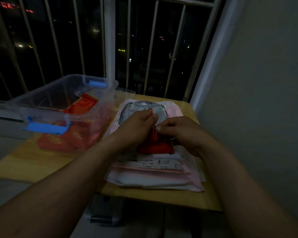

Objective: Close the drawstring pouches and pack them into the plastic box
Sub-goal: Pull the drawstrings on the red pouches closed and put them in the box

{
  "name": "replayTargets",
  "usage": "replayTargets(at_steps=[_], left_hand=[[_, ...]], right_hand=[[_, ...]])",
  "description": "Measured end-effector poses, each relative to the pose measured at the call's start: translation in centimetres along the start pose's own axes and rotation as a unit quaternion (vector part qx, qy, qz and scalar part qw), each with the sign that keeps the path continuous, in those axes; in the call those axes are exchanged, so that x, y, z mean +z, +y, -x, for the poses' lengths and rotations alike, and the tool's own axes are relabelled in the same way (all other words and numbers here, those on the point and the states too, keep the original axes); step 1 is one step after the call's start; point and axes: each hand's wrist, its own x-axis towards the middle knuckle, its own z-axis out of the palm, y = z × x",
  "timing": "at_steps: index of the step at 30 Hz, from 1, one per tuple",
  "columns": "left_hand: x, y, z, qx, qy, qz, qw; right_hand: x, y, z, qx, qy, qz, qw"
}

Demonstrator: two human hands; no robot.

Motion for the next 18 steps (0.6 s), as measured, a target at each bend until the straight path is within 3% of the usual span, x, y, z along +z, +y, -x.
replayTargets(at_steps=[12, 18], left_hand=[[0.2, 0.2, -0.5, 0.104, 0.141, -0.136, 0.975], [0.7, -0.2, 0.1, 0.089, 0.108, -0.101, 0.985]], right_hand=[[1.2, -1.0, 0.3, -0.108, 0.076, 0.038, 0.991], [1.4, 0.3, 0.1, -0.041, 0.077, -0.062, 0.994]])
